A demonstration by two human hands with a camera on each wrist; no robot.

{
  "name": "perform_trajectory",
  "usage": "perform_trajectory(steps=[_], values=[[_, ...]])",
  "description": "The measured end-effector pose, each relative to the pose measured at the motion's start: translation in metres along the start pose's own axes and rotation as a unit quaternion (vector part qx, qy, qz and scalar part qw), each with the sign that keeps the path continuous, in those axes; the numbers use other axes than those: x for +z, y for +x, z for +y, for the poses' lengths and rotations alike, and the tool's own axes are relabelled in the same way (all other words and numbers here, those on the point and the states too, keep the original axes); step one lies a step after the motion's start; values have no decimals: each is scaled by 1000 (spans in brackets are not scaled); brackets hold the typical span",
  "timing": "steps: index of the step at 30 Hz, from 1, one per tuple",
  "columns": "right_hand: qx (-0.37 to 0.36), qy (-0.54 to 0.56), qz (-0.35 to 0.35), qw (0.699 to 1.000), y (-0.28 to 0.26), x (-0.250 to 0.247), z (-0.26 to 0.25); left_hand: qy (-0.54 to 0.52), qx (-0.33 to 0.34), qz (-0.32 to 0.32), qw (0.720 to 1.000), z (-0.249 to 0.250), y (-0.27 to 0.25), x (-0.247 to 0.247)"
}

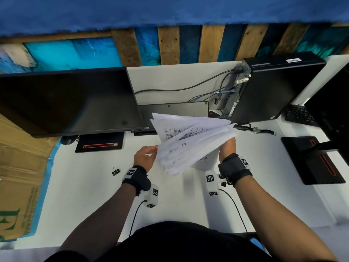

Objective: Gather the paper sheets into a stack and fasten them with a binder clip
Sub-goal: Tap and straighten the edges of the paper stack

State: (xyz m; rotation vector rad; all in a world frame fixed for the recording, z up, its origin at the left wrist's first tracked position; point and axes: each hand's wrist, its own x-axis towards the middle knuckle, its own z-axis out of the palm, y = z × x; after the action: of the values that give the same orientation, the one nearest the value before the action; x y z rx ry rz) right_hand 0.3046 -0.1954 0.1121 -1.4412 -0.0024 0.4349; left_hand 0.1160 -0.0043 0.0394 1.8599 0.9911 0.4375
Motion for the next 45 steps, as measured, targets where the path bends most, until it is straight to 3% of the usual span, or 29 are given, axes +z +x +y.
perform_trajectory(steps=[6, 10, 16, 22, 27, 32, 39, 45], values=[[7, 15, -38, 999, -4, 0, -2, 42, 52, -51, 996, 2, 4, -4], [21, 18, -33, 999, 1, 5, 3, 57, 14, -98, 994, 11, 4, 6], [32, 65, -67, 995, 1, 11, -5, -76, -42, -30, 996, 53, 7, 14], [-101, 141, -95, 980, 1, 9, -32, -52, -6, 56, 997, 91, 6, 10], [-86, 58, -76, 992, 3, 2, -12, -99, -25, 16, 995, 71, 3, 16], [-66, 24, -60, 996, -3, 13, -12, -174, -32, 25, 984, 75, -2, 16], [-115, -54, -79, 989, 2, 28, -18, -231, 73, 39, 969, 104, 10, -3], [-125, -78, -68, 987, 4, 30, -23, -321, 84, 43, 943, 118, 7, -3]])
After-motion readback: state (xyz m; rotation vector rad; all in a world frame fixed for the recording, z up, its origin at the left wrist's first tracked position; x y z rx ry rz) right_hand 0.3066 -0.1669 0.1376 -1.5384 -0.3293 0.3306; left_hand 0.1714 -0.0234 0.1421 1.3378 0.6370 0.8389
